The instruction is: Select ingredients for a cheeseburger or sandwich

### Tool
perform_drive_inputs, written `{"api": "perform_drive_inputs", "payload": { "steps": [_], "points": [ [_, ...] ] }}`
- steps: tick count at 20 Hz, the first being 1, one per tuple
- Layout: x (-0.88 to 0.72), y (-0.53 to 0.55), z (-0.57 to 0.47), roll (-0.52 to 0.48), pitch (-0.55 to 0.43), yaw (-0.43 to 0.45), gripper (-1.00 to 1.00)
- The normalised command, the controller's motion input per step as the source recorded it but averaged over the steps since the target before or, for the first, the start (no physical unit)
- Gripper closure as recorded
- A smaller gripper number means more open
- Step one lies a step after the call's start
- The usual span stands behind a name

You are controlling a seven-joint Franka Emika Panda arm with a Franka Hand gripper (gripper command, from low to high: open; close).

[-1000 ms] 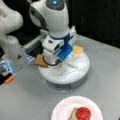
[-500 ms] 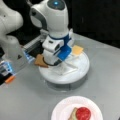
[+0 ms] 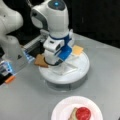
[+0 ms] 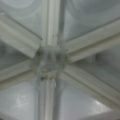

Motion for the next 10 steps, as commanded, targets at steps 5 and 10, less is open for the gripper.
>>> {"api": "perform_drive_inputs", "payload": {
  "steps": [5, 10],
  "points": [
    [-0.22, 0.1, -0.15, -0.146, -0.219, 0.01, -1.0],
    [-0.21, 0.08, -0.17, -0.139, -0.217, 0.028, -1.0]
  ]
}}
